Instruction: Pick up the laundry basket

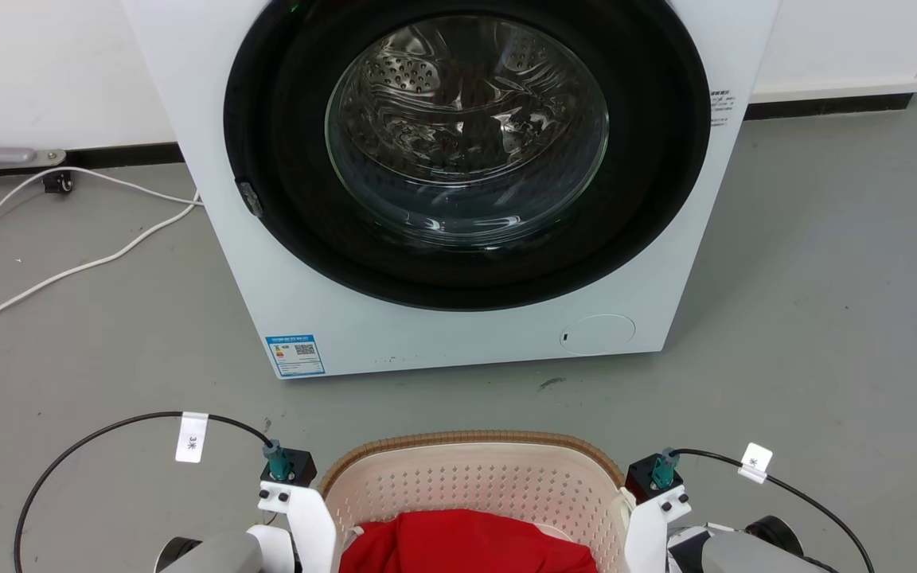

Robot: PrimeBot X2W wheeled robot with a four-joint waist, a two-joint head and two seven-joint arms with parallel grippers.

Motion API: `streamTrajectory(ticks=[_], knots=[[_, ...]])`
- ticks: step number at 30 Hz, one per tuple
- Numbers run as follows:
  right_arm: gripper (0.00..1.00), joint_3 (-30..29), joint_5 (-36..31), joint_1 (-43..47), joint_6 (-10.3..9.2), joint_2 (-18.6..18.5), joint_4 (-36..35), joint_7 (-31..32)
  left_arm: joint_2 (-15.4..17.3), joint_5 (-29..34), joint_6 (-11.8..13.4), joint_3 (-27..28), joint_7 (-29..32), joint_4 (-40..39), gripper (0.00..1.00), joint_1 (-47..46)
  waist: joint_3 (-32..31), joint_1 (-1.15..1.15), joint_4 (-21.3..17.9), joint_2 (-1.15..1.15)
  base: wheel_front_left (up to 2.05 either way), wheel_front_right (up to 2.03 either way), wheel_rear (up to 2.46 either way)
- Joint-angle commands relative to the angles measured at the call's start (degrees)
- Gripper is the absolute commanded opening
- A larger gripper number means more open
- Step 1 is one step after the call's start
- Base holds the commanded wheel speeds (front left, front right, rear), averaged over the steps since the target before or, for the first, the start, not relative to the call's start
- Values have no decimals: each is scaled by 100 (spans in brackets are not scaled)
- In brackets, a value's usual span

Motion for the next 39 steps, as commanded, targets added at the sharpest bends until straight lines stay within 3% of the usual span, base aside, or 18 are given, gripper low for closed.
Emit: streamTrajectory(ticks=[1,39], knots=[[0,29,3,-82,16,5,-20,-17,-49,-20,-69,-20,-45,-40,0,-107,2,0,2,0,0,0,0],[0,47,-23,-18,16,-25,-23,-1,-58,-110,-70,-133,-90,-35,0,-81,-29,0,6,0,0,0,0]])
